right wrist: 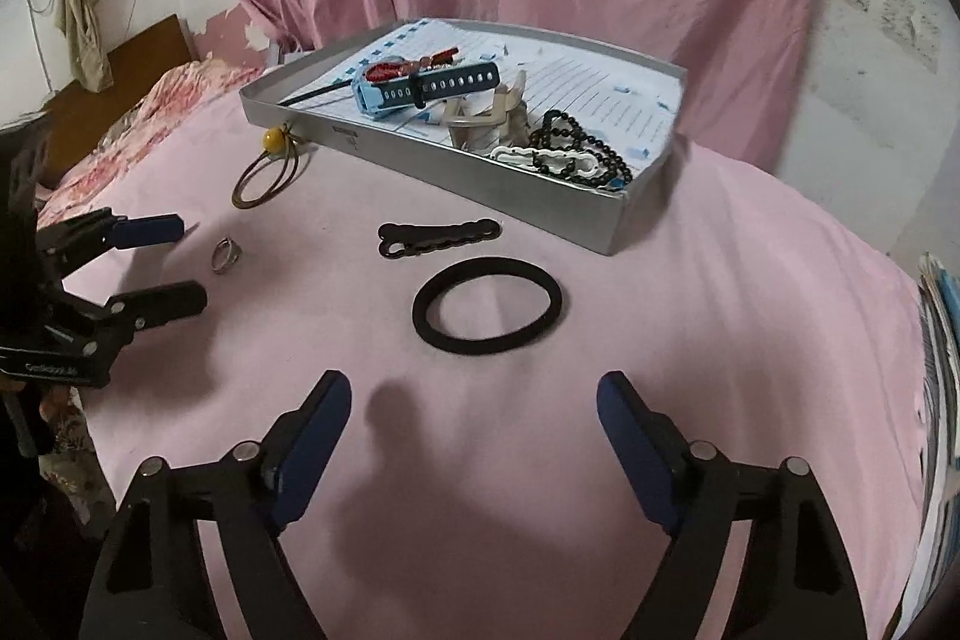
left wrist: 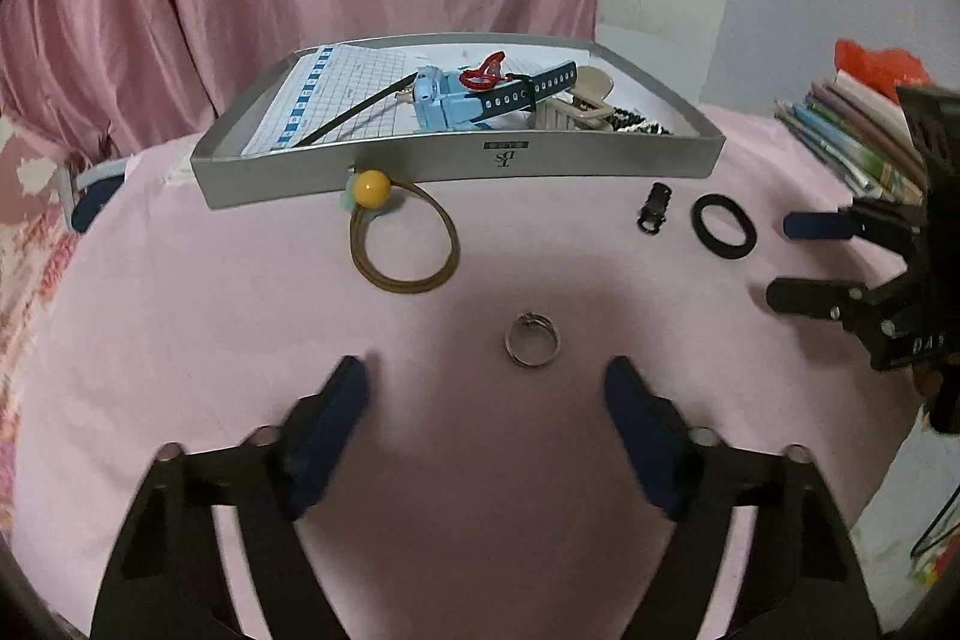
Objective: Organize jewelry
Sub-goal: 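Grasp the silver ring with the left tool while the right tool grasps the black hair tie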
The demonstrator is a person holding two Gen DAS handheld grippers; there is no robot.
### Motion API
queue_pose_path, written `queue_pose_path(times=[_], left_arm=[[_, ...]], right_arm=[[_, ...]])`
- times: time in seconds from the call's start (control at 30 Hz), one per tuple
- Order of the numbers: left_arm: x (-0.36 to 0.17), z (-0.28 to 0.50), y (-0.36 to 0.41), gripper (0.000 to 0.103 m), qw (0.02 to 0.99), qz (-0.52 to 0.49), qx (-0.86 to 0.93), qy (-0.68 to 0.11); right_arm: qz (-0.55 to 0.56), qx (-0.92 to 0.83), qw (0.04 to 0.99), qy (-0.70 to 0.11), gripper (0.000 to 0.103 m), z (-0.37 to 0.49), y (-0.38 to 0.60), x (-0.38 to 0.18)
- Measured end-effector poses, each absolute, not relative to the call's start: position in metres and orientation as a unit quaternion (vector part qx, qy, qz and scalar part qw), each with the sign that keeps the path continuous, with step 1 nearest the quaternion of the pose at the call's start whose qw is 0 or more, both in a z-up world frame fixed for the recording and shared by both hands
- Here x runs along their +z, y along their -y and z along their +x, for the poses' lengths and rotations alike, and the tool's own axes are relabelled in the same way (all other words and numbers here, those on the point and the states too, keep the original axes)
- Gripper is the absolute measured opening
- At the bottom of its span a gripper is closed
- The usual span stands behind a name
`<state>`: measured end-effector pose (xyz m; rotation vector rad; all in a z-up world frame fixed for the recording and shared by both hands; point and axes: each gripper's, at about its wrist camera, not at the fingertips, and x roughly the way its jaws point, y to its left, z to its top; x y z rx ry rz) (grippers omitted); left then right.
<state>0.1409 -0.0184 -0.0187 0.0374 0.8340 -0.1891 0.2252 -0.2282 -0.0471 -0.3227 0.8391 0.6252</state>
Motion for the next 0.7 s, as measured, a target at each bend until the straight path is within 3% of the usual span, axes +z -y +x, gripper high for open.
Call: queue_pose_path(times=[0.13, 0.23, 0.5, 0.7], left_arm=[[-0.02, 0.143, 0.023, 0.05, 0.907, 0.047, -0.099, -0.407], [-0.019, 0.145, 0.026, 0.036, 0.904, 0.056, -0.117, -0.408], [-0.017, 0.154, 0.031, 0.018, 0.901, 0.062, -0.127, -0.409], [-0.016, 0.152, 0.033, 0.017, 0.903, 0.065, -0.124, -0.407]], right_arm=[[-0.162, 0.299, 0.85, -0.402, 0.071, 0.236, 0.223, -0.047], [-0.167, 0.298, 0.848, -0.405, 0.071, 0.243, 0.22, -0.048], [-0.175, 0.303, 0.848, -0.399, 0.07, 0.254, 0.214, -0.05], [-0.177, 0.313, 0.846, -0.395, 0.068, 0.258, 0.21, -0.05]])
